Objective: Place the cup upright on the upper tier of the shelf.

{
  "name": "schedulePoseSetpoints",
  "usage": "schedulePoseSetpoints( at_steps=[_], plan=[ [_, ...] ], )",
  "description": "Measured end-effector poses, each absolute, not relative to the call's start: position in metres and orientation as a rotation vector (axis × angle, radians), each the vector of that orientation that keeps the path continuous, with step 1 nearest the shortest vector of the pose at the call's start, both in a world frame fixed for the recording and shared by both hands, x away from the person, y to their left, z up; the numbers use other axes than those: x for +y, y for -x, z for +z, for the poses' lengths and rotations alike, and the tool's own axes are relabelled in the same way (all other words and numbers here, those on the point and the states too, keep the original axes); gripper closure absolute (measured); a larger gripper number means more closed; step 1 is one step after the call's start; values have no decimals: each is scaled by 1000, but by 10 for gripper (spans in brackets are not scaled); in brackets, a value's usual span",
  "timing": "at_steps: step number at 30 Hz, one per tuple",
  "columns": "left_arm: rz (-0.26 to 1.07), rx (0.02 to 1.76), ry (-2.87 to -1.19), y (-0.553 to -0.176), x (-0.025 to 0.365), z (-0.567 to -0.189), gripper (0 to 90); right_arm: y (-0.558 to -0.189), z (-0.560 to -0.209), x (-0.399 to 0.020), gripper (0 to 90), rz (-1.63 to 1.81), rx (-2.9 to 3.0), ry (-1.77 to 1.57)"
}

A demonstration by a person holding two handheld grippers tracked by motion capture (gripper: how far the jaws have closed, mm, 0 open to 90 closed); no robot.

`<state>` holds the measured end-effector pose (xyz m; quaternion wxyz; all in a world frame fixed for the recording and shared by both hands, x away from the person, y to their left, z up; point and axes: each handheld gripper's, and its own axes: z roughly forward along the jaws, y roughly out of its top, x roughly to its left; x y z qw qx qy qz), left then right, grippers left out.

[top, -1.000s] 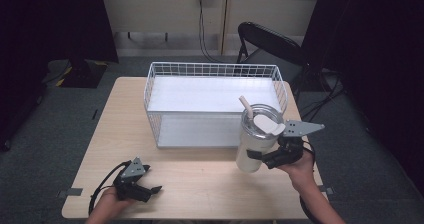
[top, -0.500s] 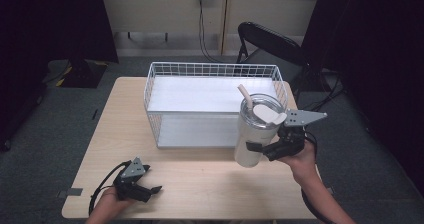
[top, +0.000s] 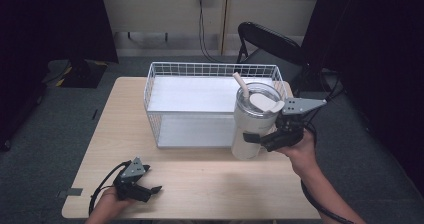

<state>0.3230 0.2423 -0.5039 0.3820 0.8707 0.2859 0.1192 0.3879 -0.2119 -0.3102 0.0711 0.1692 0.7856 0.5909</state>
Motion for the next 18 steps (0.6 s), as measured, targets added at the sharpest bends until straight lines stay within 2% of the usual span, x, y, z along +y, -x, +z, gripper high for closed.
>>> schedulePoseSetpoints(
  at_steps=[18],
  plan=[
    [302, 726, -2223, -323, 242, -504, 116, -399, -276, -196, 92, 1767, 2390, -511]
  ],
)
